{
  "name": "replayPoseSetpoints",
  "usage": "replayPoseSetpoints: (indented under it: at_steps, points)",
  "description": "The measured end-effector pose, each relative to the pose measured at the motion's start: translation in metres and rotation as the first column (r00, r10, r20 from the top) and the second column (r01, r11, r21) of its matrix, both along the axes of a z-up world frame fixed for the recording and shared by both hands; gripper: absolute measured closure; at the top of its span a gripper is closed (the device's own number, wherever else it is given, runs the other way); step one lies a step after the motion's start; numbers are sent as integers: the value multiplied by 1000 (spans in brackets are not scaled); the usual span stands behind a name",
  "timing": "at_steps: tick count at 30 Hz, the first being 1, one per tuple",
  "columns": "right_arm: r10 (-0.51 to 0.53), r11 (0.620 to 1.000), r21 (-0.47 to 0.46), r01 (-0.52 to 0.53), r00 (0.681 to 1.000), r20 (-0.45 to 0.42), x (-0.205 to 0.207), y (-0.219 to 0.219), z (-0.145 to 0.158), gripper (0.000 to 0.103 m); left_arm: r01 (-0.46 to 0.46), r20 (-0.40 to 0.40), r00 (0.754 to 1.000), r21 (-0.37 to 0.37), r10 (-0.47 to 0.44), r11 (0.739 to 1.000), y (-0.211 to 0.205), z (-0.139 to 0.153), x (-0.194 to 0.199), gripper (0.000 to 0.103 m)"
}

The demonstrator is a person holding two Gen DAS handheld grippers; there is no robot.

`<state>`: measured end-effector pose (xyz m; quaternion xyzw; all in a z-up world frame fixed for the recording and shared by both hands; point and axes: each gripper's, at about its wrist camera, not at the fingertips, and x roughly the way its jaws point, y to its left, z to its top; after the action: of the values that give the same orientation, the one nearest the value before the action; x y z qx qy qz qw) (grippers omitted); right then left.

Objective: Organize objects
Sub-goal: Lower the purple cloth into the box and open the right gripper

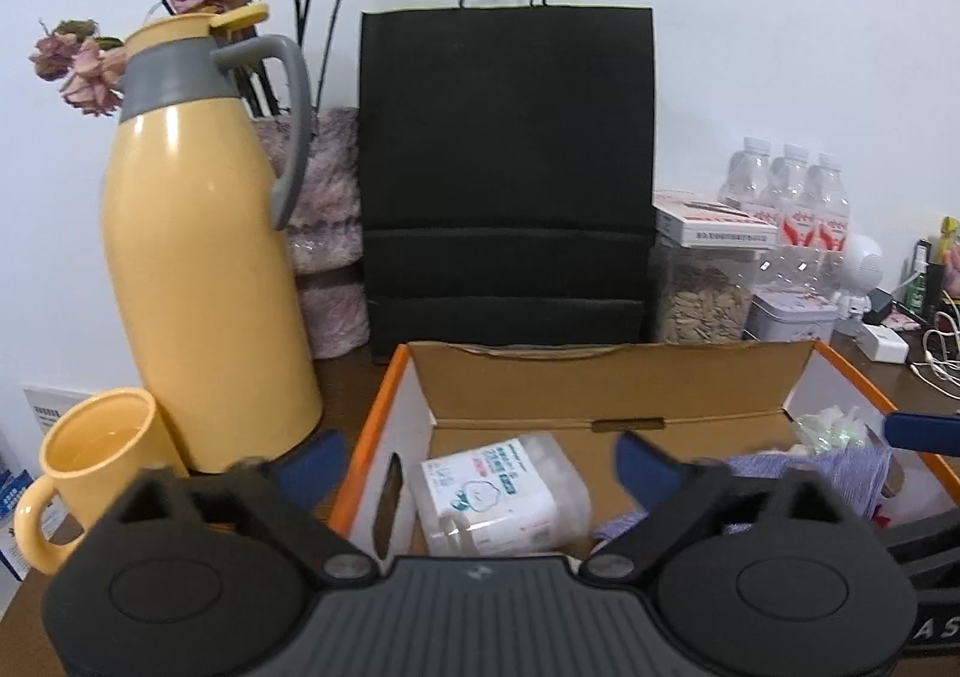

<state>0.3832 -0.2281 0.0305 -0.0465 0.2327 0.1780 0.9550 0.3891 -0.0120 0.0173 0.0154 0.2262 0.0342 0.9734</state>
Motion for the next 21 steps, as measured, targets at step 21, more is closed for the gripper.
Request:
replayPoseSetpoints:
  at_steps: [21]
  points:
    - [-20, 1000, 12, 20, 999, 25, -11, -9, 7, 0, -6, 16, 1000, -6, 6, 1000, 2, 2, -14, 0]
